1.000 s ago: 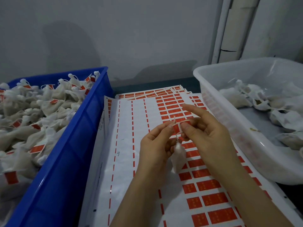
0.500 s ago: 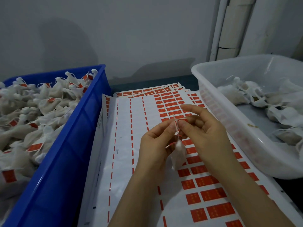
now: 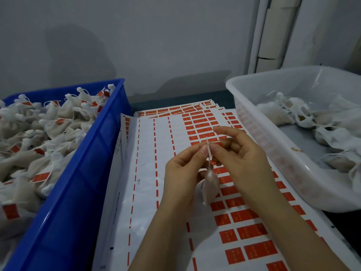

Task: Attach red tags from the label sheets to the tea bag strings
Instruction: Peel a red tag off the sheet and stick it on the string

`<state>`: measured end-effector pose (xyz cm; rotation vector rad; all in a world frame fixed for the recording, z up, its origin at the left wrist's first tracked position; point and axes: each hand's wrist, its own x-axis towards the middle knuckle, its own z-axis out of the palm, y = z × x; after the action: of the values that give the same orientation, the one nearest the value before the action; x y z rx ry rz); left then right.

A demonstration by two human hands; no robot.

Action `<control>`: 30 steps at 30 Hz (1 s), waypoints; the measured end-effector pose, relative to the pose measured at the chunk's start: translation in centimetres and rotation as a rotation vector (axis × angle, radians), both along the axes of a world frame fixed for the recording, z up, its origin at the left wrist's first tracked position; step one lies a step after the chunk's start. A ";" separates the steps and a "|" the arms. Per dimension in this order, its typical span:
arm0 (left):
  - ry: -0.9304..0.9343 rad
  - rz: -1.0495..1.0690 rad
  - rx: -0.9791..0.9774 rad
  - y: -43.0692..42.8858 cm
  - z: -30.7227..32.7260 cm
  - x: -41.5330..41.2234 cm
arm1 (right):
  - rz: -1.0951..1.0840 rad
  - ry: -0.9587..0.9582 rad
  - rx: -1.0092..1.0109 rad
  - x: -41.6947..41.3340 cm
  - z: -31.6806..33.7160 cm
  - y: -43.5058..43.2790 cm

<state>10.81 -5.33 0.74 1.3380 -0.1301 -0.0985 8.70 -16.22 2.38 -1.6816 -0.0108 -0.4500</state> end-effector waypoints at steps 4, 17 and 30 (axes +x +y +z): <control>-0.017 0.019 0.021 0.0 0.0 -0.1 | -0.056 0.004 -0.017 0.2 -0.2 -0.2; -0.167 0.159 0.128 -0.4 0.2 -0.1 | -0.120 0.025 -0.031 0.6 -1.2 -0.2; -0.261 0.181 0.260 -0.3 -0.2 -0.1 | -0.117 0.065 -0.111 0.6 -1.1 -0.6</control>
<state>10.72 -5.65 0.58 1.6125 -0.2209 0.2203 9.28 -16.78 1.26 -1.8114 0.1127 -0.4897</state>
